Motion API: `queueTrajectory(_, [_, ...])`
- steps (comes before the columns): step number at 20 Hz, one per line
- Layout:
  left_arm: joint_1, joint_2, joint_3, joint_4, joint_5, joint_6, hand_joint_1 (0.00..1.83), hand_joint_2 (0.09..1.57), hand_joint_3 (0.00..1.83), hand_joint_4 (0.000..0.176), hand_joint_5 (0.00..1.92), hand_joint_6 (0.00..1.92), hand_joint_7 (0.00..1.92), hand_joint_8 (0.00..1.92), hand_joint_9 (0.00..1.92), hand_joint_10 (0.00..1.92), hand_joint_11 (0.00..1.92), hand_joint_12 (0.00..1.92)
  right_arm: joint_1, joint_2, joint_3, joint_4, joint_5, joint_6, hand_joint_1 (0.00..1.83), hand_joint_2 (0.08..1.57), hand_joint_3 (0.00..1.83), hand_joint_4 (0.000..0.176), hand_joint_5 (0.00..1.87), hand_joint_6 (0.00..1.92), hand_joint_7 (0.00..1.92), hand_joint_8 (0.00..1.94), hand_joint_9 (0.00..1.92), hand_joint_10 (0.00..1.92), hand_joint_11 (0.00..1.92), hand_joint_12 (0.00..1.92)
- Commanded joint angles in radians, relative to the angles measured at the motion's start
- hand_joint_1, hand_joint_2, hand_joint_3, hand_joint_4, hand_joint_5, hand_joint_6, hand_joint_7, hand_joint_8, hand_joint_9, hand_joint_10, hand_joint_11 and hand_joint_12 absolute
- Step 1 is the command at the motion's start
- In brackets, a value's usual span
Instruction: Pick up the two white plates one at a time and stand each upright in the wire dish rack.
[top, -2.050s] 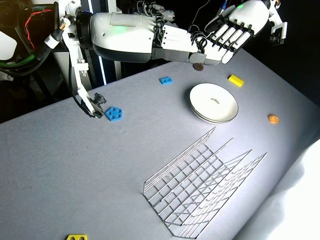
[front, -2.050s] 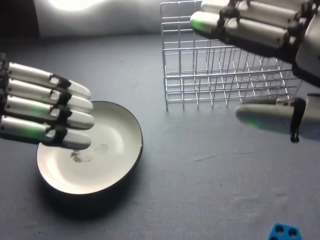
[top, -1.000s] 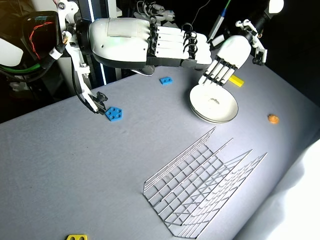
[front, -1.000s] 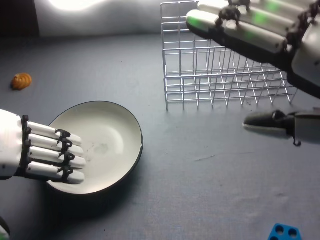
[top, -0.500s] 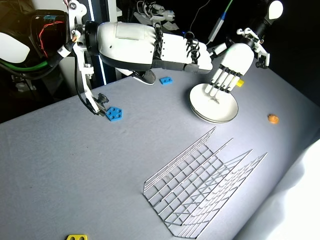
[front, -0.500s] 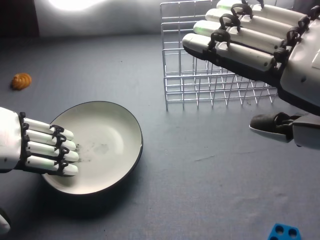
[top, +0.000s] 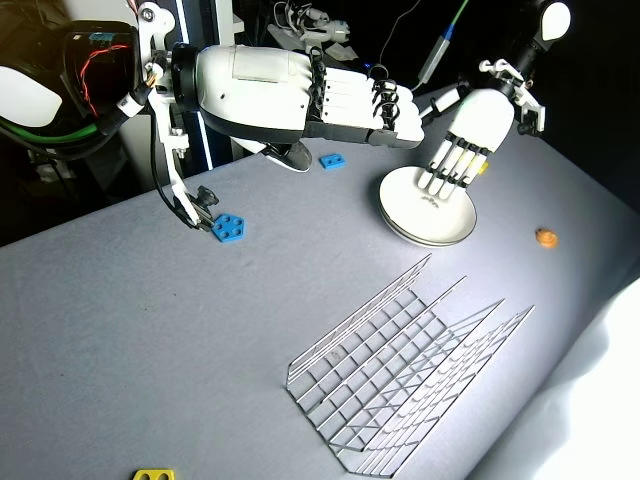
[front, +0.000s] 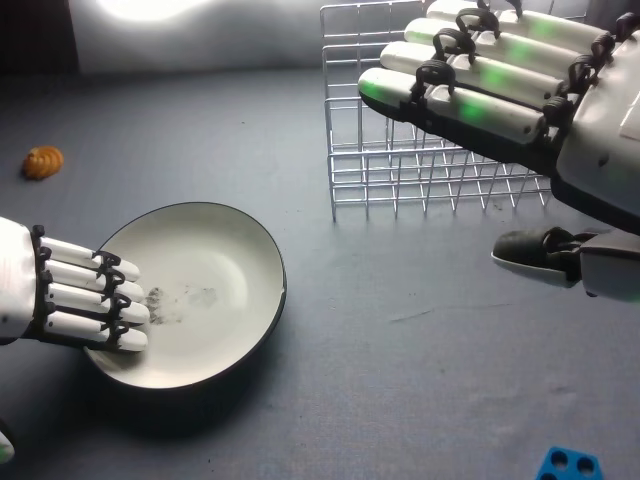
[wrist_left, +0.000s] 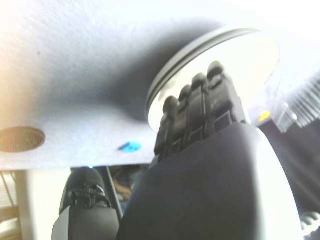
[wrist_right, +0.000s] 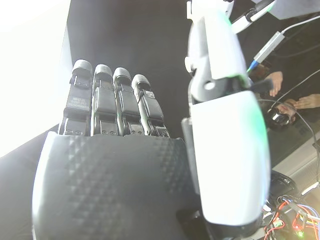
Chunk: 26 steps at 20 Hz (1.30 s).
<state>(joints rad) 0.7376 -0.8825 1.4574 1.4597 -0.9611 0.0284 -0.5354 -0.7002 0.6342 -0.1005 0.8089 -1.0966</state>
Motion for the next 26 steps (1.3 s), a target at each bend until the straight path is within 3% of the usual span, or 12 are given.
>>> queueTrajectory(1, [0.001,0.001,0.003,-0.047,-0.037,-0.001,0.0,1.06,0.0,0.0,0.04,0.0,0.02,0.0,0.01,0.0,0.0,0.0,0.003,0.002,-0.005,0.003,0.141,0.007,1.19,1.09,0.0,0.0,0.0,0.0,0.0,0.0,0.0,0.0,0.0,0.0])
queueTrajectory(15, [0.048,-0.023,0.007,-0.035,0.004,-0.001,0.0,1.06,0.0,0.0,0.05,0.01,0.03,0.01,0.03,0.01,0.03,0.02,-0.001,0.003,-0.005,0.003,0.145,0.003,1.2,1.1,0.0,0.0,0.0,0.0,0.0,0.0,0.0,0.0,0.0,0.0])
queueTrajectory(20, [0.025,-0.026,-0.053,-0.036,0.015,-0.001,0.0,1.06,0.0,0.0,0.04,0.01,0.03,0.01,0.03,0.01,0.02,0.01,-0.003,0.002,-0.005,0.003,0.145,-0.022,1.11,1.1,0.01,0.0,0.0,0.0,0.0,0.0,0.0,0.0,0.0,0.0])
queueTrajectory(22, [0.011,-0.028,-0.09,-0.036,0.032,-0.001,0.0,1.07,0.0,0.0,0.06,0.01,0.04,0.01,0.03,0.01,0.02,0.01,-0.003,0.0,-0.005,0.003,0.145,-0.038,1.16,1.09,0.0,0.0,0.0,0.0,0.0,0.0,0.0,0.0,0.0,0.0])
queueTrajectory(26, [-0.018,-0.043,-0.132,-0.042,0.053,-0.014,0.0,1.07,0.0,0.0,0.11,0.01,0.09,0.01,0.08,0.01,0.05,0.04,-0.013,-0.017,-0.004,0.003,0.136,-0.154,1.15,1.09,0.0,0.0,0.0,0.0,0.0,0.0,0.0,0.0,0.0,0.0])
